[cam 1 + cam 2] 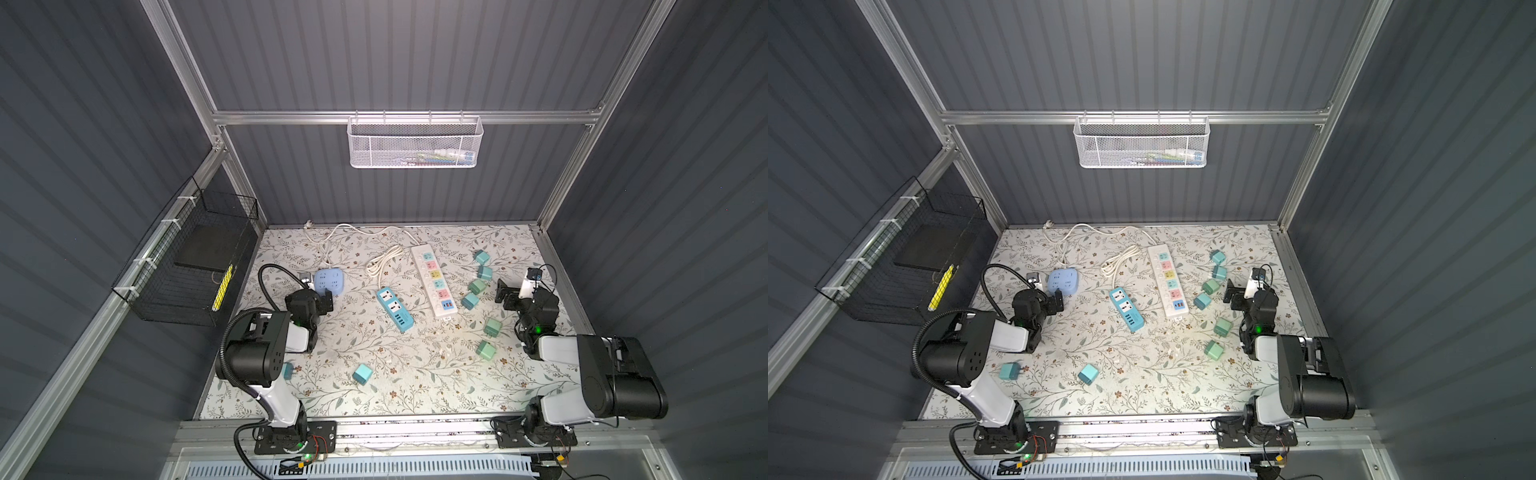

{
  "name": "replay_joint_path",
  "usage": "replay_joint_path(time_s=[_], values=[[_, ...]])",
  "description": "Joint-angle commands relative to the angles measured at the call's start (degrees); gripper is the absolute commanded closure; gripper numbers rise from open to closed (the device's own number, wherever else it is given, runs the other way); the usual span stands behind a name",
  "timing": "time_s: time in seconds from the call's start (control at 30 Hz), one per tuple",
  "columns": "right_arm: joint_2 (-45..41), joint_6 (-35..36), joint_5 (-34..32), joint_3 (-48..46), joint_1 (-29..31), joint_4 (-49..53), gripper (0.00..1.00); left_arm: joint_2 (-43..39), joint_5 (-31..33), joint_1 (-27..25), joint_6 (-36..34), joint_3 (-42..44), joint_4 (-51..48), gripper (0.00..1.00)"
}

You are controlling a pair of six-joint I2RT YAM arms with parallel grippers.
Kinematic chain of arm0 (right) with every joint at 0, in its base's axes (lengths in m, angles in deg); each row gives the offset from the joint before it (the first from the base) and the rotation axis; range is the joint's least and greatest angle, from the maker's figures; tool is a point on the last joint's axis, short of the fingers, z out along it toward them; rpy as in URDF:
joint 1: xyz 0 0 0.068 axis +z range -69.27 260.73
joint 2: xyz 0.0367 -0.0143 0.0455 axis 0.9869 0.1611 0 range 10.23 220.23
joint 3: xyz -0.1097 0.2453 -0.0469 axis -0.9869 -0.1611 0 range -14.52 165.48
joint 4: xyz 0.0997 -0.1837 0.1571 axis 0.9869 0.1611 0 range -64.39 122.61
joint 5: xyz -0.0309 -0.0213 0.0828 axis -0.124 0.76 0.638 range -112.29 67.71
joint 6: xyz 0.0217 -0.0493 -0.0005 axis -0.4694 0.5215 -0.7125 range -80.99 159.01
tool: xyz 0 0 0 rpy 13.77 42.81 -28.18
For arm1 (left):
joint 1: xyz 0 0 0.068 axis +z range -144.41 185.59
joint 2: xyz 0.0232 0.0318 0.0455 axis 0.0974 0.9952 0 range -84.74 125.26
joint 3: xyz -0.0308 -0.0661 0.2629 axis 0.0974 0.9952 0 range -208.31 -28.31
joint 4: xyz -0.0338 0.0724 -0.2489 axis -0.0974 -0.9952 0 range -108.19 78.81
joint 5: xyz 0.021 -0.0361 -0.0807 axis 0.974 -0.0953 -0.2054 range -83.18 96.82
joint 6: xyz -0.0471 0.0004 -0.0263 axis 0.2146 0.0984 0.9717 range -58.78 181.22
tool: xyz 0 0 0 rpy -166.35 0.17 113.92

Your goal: Insert the plug

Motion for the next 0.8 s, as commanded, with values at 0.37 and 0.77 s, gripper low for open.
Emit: replay_joint_path(time_s=[0.37,0.77], values=[[-0.28,-0.13,0.53,0.02,-0.10,0.49,0.01,-0.24,-0.50,0.49,-0.60,-0.56,0.32,0.00],[-13.51,-10.45,-12.16,29.11,4.84,53.03,0.01,-26.07,1.05,-1.77,8.07,-12.08,-28.47,0.00]])
